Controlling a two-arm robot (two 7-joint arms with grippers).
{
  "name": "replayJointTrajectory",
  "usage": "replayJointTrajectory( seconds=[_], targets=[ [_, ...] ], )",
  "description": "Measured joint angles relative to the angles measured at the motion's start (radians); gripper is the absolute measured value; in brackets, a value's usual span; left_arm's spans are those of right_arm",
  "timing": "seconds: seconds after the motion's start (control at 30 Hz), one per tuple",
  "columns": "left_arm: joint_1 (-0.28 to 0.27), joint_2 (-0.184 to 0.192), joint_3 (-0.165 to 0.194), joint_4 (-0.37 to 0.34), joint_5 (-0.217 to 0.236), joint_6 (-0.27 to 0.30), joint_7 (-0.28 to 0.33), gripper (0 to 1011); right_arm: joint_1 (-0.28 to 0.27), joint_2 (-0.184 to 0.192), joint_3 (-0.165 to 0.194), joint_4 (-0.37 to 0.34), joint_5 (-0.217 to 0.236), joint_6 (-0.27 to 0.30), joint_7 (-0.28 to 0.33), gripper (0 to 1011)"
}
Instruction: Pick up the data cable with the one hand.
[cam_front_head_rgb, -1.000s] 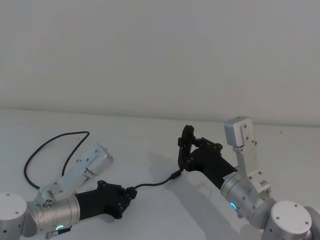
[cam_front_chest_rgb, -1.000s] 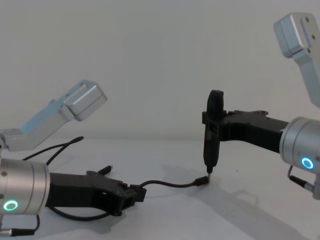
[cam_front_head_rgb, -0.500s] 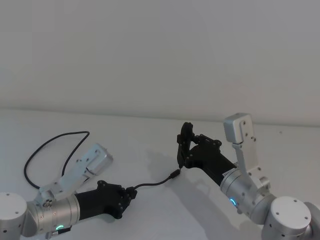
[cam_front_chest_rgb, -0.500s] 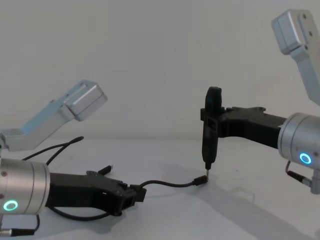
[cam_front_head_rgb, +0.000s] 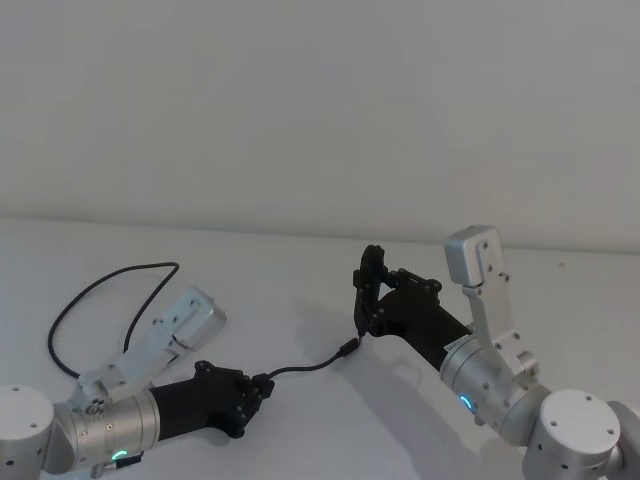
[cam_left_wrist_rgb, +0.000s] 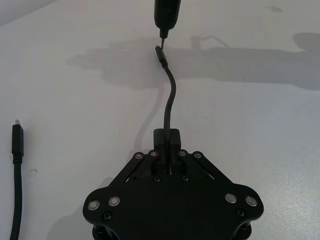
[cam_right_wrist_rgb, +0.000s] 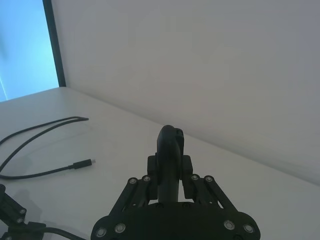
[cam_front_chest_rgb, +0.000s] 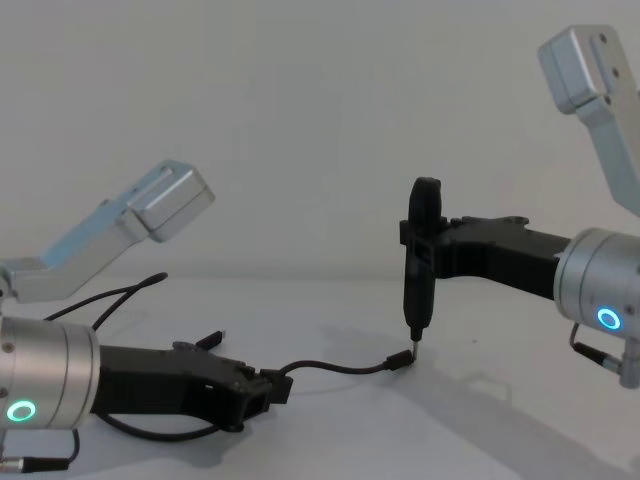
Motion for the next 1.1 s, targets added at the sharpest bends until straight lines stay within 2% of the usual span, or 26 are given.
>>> replayJointTrajectory(
  seconds=[1.1],
  targets=[
    [0.0, 0.0, 0.0, 0.0, 0.0, 0.0, 0.0, 50, 0.023, 0.003, 0.001, 0.022, -0.005, -0.001, 0.017, 274]
  ],
)
